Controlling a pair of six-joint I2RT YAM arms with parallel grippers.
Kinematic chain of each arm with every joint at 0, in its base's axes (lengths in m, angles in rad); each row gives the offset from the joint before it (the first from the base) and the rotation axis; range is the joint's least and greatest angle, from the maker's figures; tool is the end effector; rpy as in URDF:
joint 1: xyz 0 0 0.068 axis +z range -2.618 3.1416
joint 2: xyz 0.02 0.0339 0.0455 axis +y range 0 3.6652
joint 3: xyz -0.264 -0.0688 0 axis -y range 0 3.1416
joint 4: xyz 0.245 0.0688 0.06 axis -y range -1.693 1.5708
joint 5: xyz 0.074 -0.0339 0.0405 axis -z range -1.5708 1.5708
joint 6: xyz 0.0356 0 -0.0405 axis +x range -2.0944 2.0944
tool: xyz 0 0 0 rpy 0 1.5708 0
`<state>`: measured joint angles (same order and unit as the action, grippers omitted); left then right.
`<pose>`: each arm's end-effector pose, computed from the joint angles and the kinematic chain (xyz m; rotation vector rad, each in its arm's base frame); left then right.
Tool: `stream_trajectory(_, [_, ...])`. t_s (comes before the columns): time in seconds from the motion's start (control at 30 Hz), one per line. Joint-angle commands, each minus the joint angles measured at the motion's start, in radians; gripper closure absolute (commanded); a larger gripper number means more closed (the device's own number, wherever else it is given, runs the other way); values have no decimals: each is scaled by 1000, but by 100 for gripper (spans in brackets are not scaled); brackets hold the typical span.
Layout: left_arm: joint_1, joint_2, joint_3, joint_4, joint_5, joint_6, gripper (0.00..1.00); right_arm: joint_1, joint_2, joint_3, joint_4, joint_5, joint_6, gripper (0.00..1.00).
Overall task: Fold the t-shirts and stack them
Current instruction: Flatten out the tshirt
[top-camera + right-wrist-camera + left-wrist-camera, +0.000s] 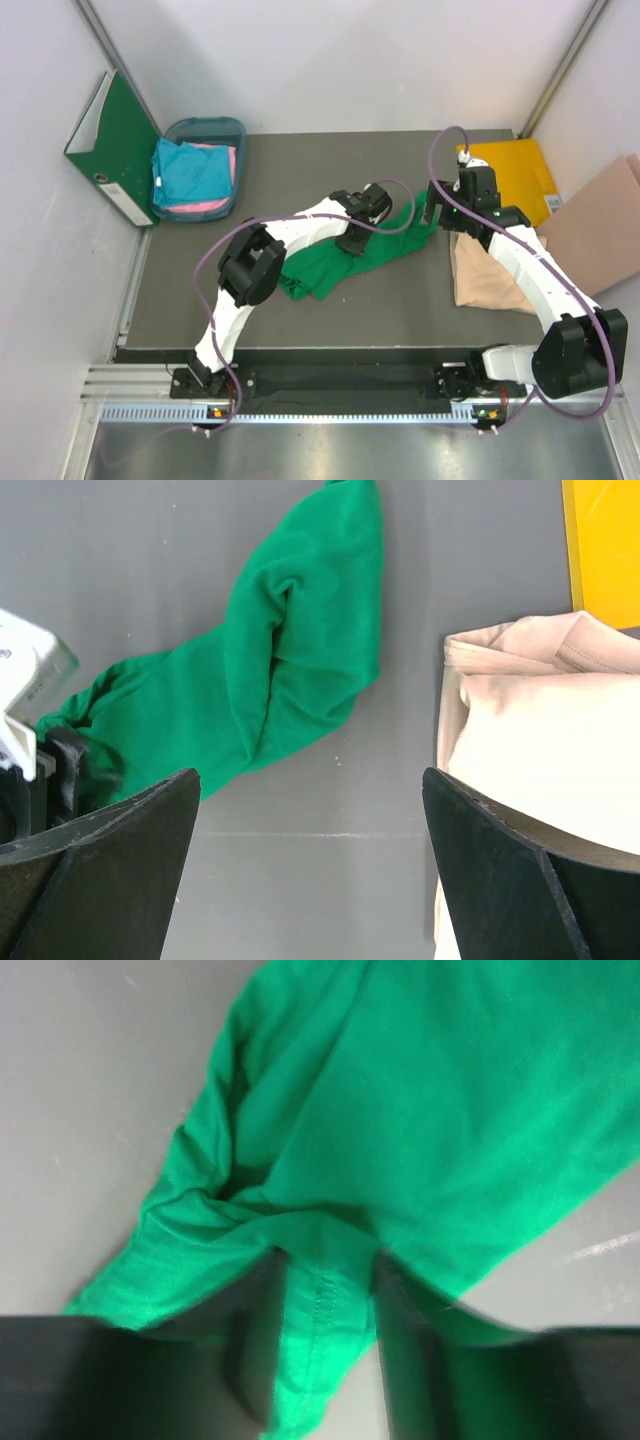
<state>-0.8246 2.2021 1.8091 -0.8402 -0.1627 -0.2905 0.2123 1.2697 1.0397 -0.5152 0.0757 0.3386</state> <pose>0.3174 -0.3348 0.1852 0.6938 2.6816 -0.0581 0.2688 0.0552 0.2939 0.1849 2.3137 0.1919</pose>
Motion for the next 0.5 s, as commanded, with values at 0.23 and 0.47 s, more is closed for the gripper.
stream_trajectory(0.23, [16, -19, 64, -28, -164, -16, 100, -22, -36, -26, 24, -17, -15, 7])
stream_trajectory(0.47, [81, -212, 47, -53, -270, -19, 100, -68, 22, -32, 73, -11, -29, 7])
